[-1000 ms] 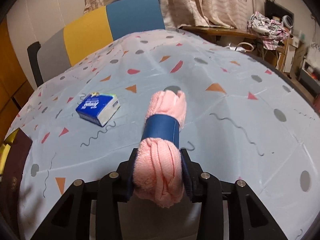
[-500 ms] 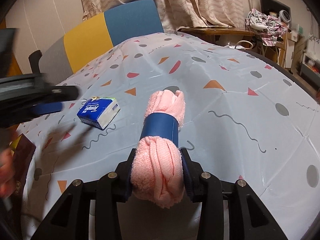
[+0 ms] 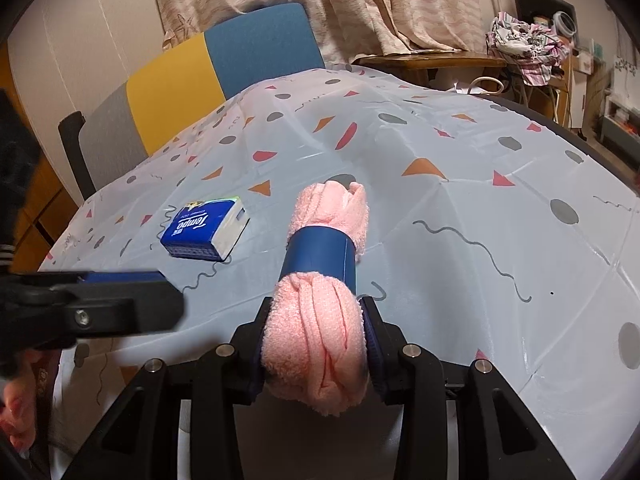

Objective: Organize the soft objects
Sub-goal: 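Grasp the blue Tempo tissue pack with the left tool while the right tool holds the towel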

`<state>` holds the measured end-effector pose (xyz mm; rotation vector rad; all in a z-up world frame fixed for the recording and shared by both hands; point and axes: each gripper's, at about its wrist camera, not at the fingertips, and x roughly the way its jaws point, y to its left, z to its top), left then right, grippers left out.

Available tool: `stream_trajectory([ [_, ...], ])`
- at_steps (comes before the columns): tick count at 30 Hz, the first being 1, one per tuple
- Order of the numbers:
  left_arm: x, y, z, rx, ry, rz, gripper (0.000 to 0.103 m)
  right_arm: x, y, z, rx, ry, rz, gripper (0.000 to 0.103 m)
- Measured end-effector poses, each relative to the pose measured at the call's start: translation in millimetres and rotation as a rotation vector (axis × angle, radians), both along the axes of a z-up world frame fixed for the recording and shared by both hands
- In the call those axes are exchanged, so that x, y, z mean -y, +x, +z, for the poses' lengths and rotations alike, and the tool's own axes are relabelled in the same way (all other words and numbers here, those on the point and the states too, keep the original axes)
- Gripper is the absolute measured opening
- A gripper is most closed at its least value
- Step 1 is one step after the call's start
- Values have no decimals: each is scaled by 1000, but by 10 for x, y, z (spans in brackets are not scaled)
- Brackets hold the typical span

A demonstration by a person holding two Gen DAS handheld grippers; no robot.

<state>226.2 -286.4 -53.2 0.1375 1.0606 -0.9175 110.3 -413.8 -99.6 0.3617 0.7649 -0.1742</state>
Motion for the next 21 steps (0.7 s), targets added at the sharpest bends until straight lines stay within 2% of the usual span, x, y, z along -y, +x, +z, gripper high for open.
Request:
stream_trajectory([
  [2,-10,138,100,117,45,79,66,2,2,0,0,0,0,41],
  [4,-11,337,120,135,73,174,67,2,2,0,0,-1,-1,41],
  [5,-22,499,111,88,47,227,67,2,5,-1,-1,-2,-1,41],
  [7,-9,694,20,-7,12,264,79,1,9,-2,-1,-5,-1,41],
  [9,25,839,-179,-88,71,302,79,5,9,-2,1,-4,-2,41],
  [10,32,840,-244,-105,76,303,77,5,8,-2,2,-3,-3,41],
  [11,34,800,-268,-128,40,277,77,8,1,-3,4,0,-3,41],
  [13,30,655,-265,-204,-59,206,77,21,-11,-6,11,13,-5,40],
  [15,52,434,-173,-279,-154,90,77,37,-15,-9,16,23,-8,40],
  [17,80,223,-36,-217,-133,27,77,42,-16,-9,19,29,-11,40],
  [20,174,228,107,-12,26,111,77,47,-24,-10,22,33,-15,40],
  [21,187,274,111,21,52,141,78,47,-25,-10,23,34,-16,40],
])
